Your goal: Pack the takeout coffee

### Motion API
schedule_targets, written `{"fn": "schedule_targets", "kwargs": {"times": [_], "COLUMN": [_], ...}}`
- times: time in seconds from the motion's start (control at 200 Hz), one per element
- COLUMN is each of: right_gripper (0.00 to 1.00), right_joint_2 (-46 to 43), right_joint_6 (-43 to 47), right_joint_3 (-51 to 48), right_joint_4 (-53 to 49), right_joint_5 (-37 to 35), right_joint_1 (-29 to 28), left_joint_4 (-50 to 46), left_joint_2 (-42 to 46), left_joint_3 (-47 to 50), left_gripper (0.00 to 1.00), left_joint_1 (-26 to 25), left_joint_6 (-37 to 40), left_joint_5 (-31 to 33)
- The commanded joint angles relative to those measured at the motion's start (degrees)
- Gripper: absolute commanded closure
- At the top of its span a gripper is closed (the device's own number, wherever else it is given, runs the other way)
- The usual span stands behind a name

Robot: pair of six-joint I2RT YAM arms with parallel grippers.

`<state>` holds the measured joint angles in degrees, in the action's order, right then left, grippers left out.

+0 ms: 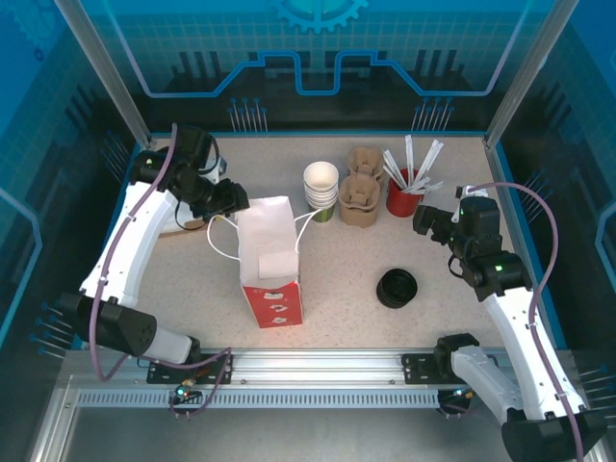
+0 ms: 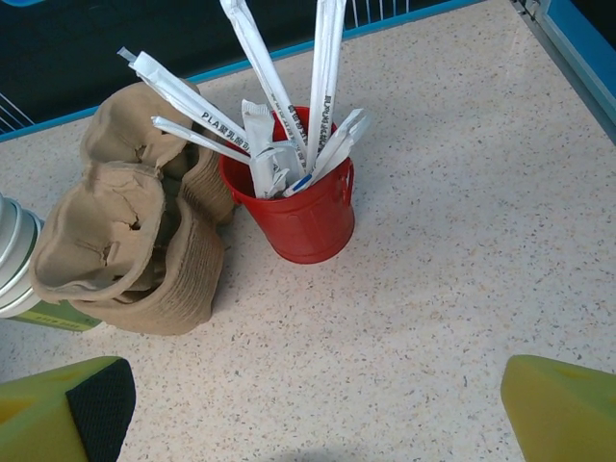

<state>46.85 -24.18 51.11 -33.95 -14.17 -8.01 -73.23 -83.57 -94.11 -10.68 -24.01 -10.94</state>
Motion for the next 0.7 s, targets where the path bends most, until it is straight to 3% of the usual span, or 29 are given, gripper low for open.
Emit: {"fn": "schedule_targets", "kwargs": {"times": [0.0, 0.315, 0.435, 0.695], "right_gripper": [0.00, 0.00, 0.00, 0.00], "right_joint_2": [-0.5, -0.4, -0.3, 0.1], "right_joint_6": [0.2, 0.0, 0.3, 0.8], "right_joint_3": [0.3, 0.0, -0.2, -0.3], "right_joint_4": [-0.9, -1.4, -1.5, -2.0], "right_joint_5": [-1.3, -1.3, -1.6, -1.5], "right_joint_1": [-0.9, -0.9, -0.9, -1.0], "left_joint_4": [-0.5, -3.3, -4.5, -3.0], "left_joint_2": [-0.8, -4.4, -7.4, -20.8], "left_joint_3": [0.9, -7.0, -12.6, -29.0], "left_gripper": [0.63, 1.00, 1.00, 1.00], "left_joint_1": [-0.7, -0.6, 0.7, 10.2], "left_joint_6": [0.1, 3.7, 6.3, 9.7], "left_joint_5": [1.7, 7.7, 9.5, 2.9]}}
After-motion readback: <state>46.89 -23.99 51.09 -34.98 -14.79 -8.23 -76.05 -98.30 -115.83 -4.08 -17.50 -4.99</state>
